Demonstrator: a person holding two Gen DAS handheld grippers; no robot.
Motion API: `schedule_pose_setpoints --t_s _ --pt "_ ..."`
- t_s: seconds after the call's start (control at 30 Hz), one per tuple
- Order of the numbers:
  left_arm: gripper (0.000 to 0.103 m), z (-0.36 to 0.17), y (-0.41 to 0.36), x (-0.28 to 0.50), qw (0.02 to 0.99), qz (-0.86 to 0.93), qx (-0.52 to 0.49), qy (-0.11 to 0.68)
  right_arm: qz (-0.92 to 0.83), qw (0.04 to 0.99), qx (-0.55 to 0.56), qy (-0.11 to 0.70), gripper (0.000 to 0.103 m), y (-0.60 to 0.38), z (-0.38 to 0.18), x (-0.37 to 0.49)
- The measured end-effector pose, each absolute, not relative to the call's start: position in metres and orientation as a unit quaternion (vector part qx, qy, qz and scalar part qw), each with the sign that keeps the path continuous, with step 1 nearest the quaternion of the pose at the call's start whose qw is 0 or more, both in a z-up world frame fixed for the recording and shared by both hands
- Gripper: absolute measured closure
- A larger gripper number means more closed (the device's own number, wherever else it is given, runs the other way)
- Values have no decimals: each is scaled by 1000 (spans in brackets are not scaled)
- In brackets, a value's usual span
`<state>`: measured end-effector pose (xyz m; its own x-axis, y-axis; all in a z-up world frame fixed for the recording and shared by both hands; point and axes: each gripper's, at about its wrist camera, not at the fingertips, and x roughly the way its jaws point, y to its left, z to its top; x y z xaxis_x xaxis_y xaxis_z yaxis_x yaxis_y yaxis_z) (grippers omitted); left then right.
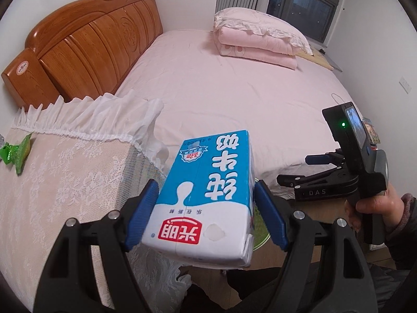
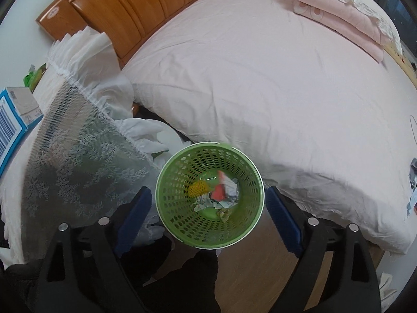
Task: Collect trash
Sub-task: 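Carry foil packet and milk carton over the green wastebasket and release both, then move the right gripper to the green plastic bag and grasp it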
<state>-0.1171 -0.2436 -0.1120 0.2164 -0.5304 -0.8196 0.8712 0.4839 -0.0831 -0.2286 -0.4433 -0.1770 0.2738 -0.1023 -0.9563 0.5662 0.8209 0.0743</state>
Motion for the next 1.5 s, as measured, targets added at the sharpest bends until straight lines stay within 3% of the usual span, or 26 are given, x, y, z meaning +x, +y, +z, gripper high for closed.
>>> schedule_pose_setpoints --t_s 0.57,0.63,0.7,0.87,1.23,1.5 --pt "30 -130 -311 -157 709 -508 261 415 -284 773 217 525 6 -486 -152 -266" --pt "26 -132 -313 -160 705 -506 269 418 -288 770 218 525 6 -488 -152 -269" --pt "12 -131 -314 -163 710 -499 277 413 -292 767 220 527 6 -490 -153 -272" --pt "8 -127 -312 -167 716 -495 275 407 -291 764 228 528 6 -488 -157 -275" --pt "8 -119 -286 -146 748 -451 247 420 -265 774 222 530 6 -467 -157 -259" --pt "8 -100 -220 -104 812 -356 202 415 -200 795 197 538 6 -426 -150 -214"
